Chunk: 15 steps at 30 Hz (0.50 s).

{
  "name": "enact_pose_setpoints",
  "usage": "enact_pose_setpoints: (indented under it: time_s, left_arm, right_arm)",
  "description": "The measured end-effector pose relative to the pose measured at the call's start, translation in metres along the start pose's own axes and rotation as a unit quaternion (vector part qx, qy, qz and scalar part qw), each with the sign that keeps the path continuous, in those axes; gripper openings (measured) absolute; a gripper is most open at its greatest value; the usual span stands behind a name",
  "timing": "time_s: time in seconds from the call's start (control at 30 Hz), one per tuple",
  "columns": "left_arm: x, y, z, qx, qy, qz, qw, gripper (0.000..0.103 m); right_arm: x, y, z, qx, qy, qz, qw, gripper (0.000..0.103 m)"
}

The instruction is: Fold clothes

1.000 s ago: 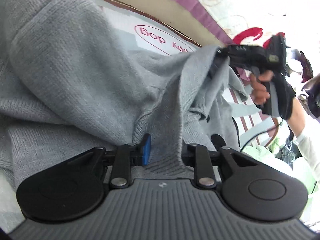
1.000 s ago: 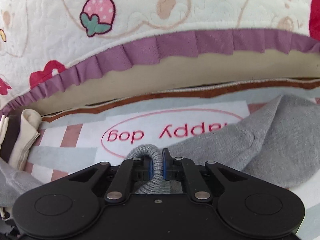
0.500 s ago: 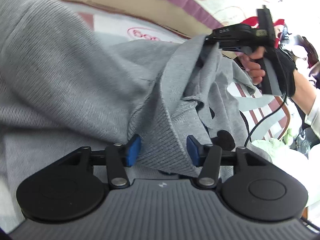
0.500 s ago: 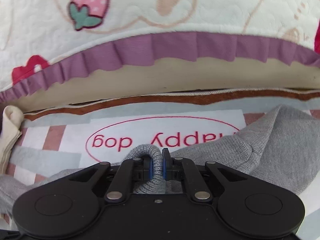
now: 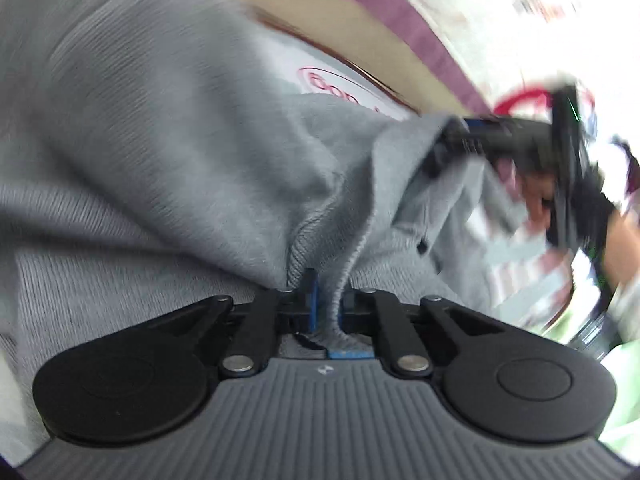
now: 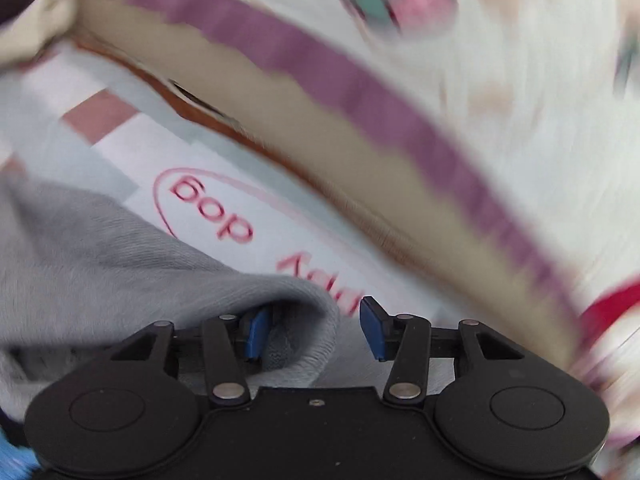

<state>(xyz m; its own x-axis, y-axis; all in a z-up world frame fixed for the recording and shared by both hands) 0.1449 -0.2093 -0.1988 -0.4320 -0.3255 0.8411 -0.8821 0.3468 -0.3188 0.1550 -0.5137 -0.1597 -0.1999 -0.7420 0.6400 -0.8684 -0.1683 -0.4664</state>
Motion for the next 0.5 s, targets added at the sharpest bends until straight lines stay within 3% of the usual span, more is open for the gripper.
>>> enact_pose_setpoints:
  time_s: [0.07,0.1,0.2,0.27,0.3,0.37,0.5]
  left_arm:
    - [-0.008,-0.005,-0.004,0.018,0.019,-0.033,0.9991,0.003]
    - [-0.010,-0.006,-0.004,0.019,0.022,-0.038,0.9989,0.003]
    - [-0.008,-0.004,0.000,0.014,0.028,-0.043,0.9986,0.003]
    - [-0.007,-0.004,0.000,0.013,0.030,-0.050,0.9982,0.003]
    - [-0.008,-0.005,0.000,0.015,0.031,-0.054,0.9979,0.003]
    - [-0.010,-0.007,-0.002,0.021,0.038,-0.070,0.9966,0.003]
    - [-0.017,-0.011,-0.003,0.034,0.059,-0.111,0.9914,0.004]
  right_arm:
    - [-0.005,-0.013,-0.032,0.040,0.015,0.010,0.999,0.053]
    - [-0.009,-0.018,-0.047,0.057,-0.003,0.029,0.998,0.054]
    - [-0.034,-0.032,-0.088,0.084,-0.143,0.077,0.983,0.053]
    - [-0.061,-0.032,-0.105,0.062,-0.264,0.085,0.959,0.052]
    - [-0.075,-0.028,-0.109,0.046,-0.300,0.074,0.950,0.050]
    - [-0.099,-0.015,-0.116,0.031,-0.320,0.033,0.946,0.050]
    - [-0.125,0.017,-0.118,0.032,-0.313,-0.023,0.949,0.051]
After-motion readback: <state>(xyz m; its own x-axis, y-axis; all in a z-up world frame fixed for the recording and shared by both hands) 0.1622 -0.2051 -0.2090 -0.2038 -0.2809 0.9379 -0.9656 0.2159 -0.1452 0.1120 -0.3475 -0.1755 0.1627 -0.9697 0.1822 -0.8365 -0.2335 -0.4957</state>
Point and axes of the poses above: each gripper's, at about its wrist camera, not at the fingertips, and z roughly the way its jaws point, x to its right, y to its underside, the point moved 8 cm from there along z, roughly the way its jaws point, and after that the axes turned 13 degrees about y, right-handed, at the moved point
